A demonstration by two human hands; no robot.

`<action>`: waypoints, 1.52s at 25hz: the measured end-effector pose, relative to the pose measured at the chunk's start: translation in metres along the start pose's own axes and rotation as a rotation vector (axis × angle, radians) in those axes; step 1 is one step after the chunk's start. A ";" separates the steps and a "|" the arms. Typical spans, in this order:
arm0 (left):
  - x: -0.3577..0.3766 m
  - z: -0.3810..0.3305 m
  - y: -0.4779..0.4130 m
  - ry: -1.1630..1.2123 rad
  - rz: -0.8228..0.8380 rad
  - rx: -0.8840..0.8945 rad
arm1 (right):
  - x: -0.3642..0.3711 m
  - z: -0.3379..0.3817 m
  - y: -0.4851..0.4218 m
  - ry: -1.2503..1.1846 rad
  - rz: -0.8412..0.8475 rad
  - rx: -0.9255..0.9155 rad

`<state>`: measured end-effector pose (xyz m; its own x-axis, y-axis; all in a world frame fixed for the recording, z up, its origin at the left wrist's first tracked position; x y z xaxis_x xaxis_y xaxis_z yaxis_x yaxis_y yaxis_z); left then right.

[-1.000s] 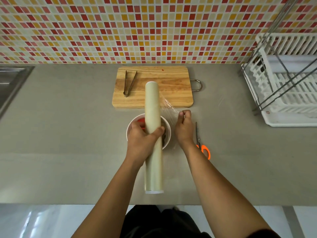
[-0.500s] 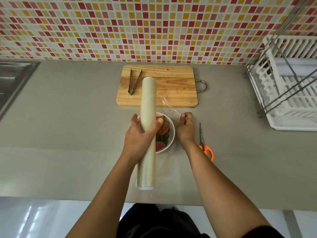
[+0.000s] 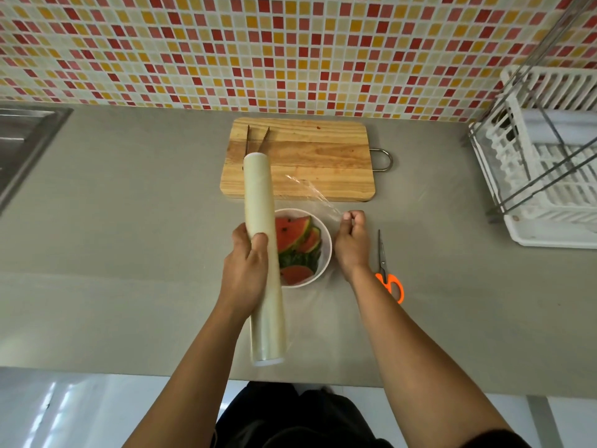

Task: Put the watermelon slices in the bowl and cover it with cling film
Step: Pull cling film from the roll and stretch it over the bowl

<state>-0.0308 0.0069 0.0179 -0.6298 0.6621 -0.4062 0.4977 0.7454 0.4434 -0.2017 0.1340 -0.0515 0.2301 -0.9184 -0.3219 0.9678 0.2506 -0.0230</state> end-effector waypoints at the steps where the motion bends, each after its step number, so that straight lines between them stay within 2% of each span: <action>1: -0.001 -0.001 0.000 -0.029 -0.017 0.010 | 0.000 0.000 0.000 0.007 0.001 0.001; 7: -0.015 -0.003 -0.006 -0.103 -0.144 0.084 | -0.001 0.005 -0.001 0.051 -0.008 -0.029; 14: -0.031 0.015 -0.015 0.009 -0.078 -0.032 | -0.002 0.006 -0.004 0.111 -0.007 -0.044; 21: -0.035 0.015 -0.020 -0.043 -0.137 -0.009 | -0.001 0.002 -0.006 0.088 0.007 -0.008; 29: -0.034 0.014 -0.024 -0.167 -0.116 0.006 | 0.002 -0.001 -0.007 0.065 0.011 0.006; 35: -0.039 0.014 -0.025 -0.146 -0.125 0.047 | 0.001 0.000 -0.008 0.079 0.005 0.005; 38: -0.040 0.019 -0.032 -0.085 -0.077 -0.022 | 0.001 0.000 -0.008 0.095 0.004 0.007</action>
<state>-0.0098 -0.0417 0.0048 -0.6123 0.6077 -0.5057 0.4362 0.7932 0.4250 -0.2094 0.1309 -0.0513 0.2235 -0.8841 -0.4104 0.9677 0.2518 -0.0153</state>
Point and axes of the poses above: each hand's wrist, its own y-axis away from the middle knuckle, its own x-axis out of the palm, z = x × y, the point moved 5 cm from there along -y, towards the middle knuckle, and after that the axes turned 8 degrees about -x, right-handed, at the moved point
